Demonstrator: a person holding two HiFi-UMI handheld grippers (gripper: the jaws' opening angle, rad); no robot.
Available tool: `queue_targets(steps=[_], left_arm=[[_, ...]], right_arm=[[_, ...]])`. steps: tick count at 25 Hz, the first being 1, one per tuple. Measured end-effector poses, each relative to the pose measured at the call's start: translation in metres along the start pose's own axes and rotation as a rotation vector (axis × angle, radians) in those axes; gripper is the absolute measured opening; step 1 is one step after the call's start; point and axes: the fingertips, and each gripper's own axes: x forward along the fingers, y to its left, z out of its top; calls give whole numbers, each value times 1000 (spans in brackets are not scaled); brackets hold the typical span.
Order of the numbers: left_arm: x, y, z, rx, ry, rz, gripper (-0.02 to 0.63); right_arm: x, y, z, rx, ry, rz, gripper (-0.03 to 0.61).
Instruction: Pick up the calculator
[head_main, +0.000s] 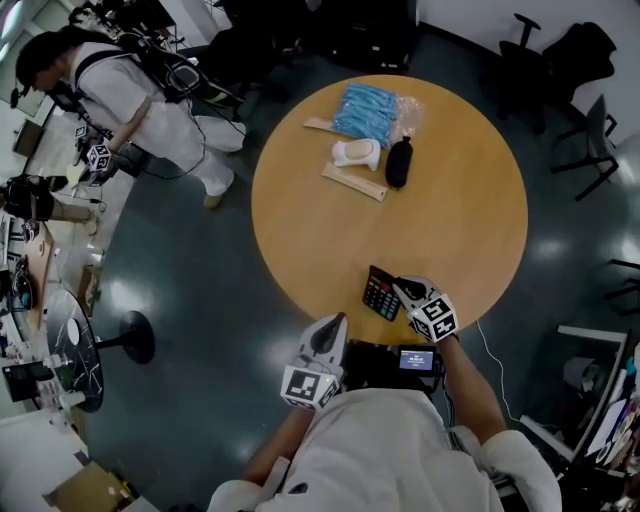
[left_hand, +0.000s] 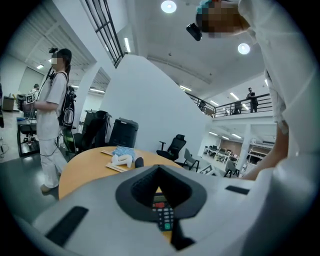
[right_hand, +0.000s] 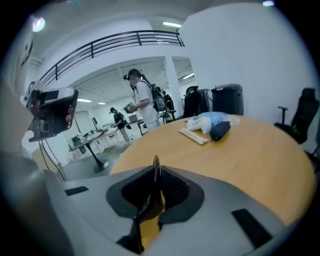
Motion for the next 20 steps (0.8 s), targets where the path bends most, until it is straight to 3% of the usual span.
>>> queue_targets(steps=[4, 8, 14, 20], left_arm=[[4, 3, 11, 21, -7, 50, 6], [4, -6, 38, 49, -67, 66, 8], [11, -30, 64, 86, -147, -8, 8], [16, -42, 61, 102, -139, -48, 6]], right_arm=[[-51, -1, 24, -68, -61, -238, 51], [-117, 13, 66, -70, -186, -401, 51], [-190, 52, 114, 4, -385, -435, 51], [-198, 66, 120, -11, -421, -438, 51]])
